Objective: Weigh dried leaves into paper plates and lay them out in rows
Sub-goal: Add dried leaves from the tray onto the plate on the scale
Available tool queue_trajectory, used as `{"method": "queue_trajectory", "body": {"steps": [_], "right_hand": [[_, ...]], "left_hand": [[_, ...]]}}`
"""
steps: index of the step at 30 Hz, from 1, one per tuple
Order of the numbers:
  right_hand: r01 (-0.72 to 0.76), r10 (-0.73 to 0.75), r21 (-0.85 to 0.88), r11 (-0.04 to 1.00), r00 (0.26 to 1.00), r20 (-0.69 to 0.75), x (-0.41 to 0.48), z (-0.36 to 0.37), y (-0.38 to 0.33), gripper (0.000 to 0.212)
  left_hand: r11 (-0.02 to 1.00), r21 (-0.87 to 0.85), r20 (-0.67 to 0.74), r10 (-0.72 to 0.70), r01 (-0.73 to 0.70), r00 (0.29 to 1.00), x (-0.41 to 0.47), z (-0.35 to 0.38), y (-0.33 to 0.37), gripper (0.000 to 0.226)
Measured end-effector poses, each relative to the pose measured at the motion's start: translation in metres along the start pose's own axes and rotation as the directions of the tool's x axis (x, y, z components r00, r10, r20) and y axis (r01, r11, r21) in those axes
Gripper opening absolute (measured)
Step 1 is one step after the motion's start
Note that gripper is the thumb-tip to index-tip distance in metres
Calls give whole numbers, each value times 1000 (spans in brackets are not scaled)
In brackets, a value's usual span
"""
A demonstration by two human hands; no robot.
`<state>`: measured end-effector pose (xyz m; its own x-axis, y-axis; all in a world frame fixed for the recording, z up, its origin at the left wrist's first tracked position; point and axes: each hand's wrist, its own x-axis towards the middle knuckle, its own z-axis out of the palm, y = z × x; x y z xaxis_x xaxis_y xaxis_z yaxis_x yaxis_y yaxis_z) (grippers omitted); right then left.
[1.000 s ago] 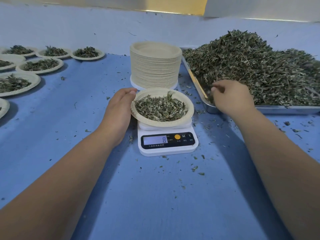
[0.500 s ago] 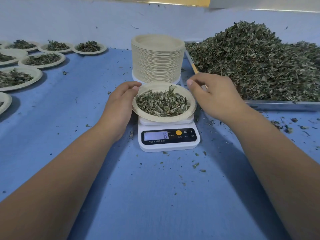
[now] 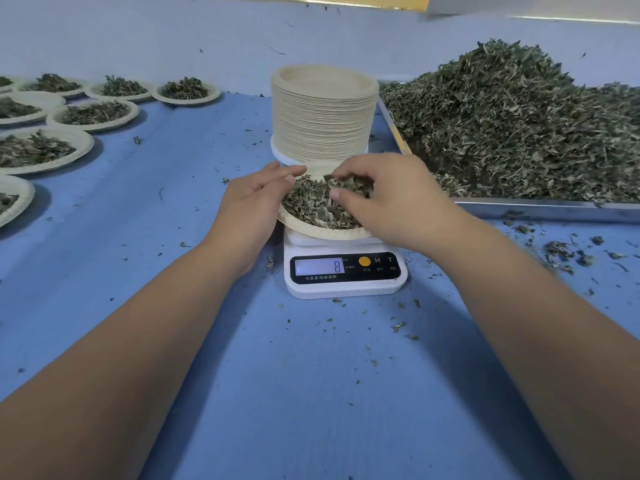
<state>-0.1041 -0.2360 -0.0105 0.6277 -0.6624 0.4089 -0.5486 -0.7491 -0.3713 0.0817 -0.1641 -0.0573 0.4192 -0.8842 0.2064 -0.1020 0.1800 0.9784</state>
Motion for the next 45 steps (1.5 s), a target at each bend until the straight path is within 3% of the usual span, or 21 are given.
{"method": "queue_trajectory", "body": {"steps": [3, 6, 13, 18, 22, 28, 30, 32, 35, 37, 41, 45], "right_hand": [[-8, 24, 118, 993, 991, -131, 3, 1, 0, 22], [-5, 30, 142, 990, 984, -173, 3, 3, -2, 19], [9, -12, 90, 996, 999, 42, 2, 7, -4, 42], [32, -32, 43, 999, 999, -3, 5, 9, -8, 19], [36, -21, 108, 994, 991, -132, 6, 6, -9, 9], [6, 139, 367, 930, 920, -366, 11, -11, 8, 12], [-41, 199, 329, 944, 864, -463, 9, -19, 28, 14], [-186, 274, 217, 958, 813, -513, 3, -30, 55, 17], [-429, 394, -2, 903, 831, -393, -11, -36, 90, 27], [-458, 431, -1, 889, 838, -334, -14, -35, 93, 28], [-293, 275, 0, 956, 896, -349, -16, -32, 63, 22], [-146, 125, -102, 984, 974, -189, -29, -20, 31, 28]], "left_hand": [[1000, -16, -7, -8, 8, 1000, 0, 1, 1, 34], [1000, -18, -12, -14, 14, 1000, 0, 2, 3, 33], [999, -1, -11, -40, 40, 999, -3, 1, 5, 27], [999, 5, -24, -36, 36, 999, -4, 2, 6, 28], [999, 13, -28, -39, 40, 999, -4, 2, 6, 28], [999, 28, -36, -34, 35, 999, -2, 0, 3, 30], [999, 33, -33, -33, 34, 999, -2, 0, 2, 32], [999, 34, -33, -39, 40, 999, -2, -1, 2, 32], [998, 42, -34, -49, 50, 998, -1, -2, 0, 27], [997, 51, -41, -55, 57, 998, 0, -2, 0, 25], [996, 55, -78, -61, 66, 995, 3, -2, -3, 28], [994, 66, -93, -81, 87, 992, 5, -2, -3, 36]]}}
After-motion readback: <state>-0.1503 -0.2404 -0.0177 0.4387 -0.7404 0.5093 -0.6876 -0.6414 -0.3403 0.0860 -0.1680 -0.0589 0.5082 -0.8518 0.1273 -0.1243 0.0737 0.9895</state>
